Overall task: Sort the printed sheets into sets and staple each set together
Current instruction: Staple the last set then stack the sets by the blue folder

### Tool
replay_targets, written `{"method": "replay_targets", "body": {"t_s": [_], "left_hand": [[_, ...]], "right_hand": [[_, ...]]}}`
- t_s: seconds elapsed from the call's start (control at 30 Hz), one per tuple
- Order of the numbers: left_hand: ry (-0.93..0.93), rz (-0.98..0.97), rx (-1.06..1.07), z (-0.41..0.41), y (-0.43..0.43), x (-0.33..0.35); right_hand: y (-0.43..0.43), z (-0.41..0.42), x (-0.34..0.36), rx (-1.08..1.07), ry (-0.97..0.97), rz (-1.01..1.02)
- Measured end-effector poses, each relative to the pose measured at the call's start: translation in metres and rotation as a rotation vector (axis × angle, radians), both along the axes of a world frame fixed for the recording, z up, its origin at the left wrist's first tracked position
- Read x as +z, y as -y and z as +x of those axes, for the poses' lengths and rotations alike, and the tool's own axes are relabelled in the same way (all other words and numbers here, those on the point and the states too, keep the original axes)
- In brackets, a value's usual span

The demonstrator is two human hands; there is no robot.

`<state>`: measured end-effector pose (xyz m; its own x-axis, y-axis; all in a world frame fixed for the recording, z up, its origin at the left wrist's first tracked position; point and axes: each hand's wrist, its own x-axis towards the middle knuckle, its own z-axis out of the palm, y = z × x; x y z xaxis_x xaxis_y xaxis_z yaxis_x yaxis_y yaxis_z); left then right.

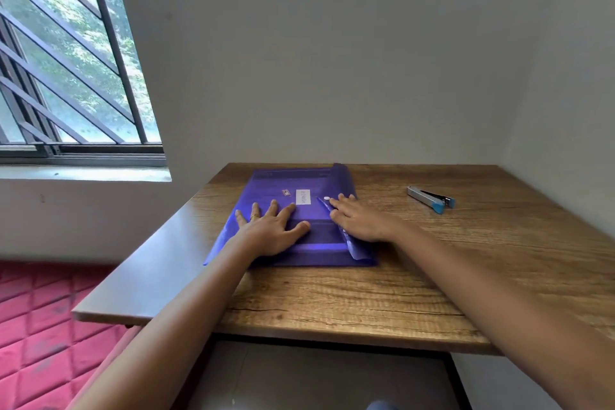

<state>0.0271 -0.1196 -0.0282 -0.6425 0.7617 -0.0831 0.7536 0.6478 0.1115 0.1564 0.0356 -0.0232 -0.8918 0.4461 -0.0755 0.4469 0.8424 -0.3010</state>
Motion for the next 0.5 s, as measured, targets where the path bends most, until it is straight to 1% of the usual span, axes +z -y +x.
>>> {"method": "replay_targets", "body": {"t_s": [0.27,0.33,0.37,0.43,0.47,0.5], "left_hand": [[-0.016,0.018,-0.022,-0.019,-0.012,-0.003],[-0.019,0.033,-0.026,-0.020,-0.012,-0.005],[-0.021,0.045,-0.031,-0.020,-0.011,-0.006],[-0.027,0.091,-0.045,-0.021,-0.009,-0.008],[-0.032,0.124,-0.055,-0.021,-0.008,-0.009],[-0.041,0.157,-0.068,-0.020,-0.007,-0.009]], "right_hand": [[-0.003,-0.014,-0.010,-0.069,-0.005,0.032],[0.000,-0.012,-0.008,-0.063,-0.027,-0.001],[0.001,-0.011,-0.005,-0.066,-0.086,-0.036],[-0.003,-0.003,0.007,-0.144,-0.313,-0.095],[-0.010,0.005,0.012,-0.213,-0.424,-0.069],[-0.022,0.014,0.017,-0.301,-0.461,0.010]]}}
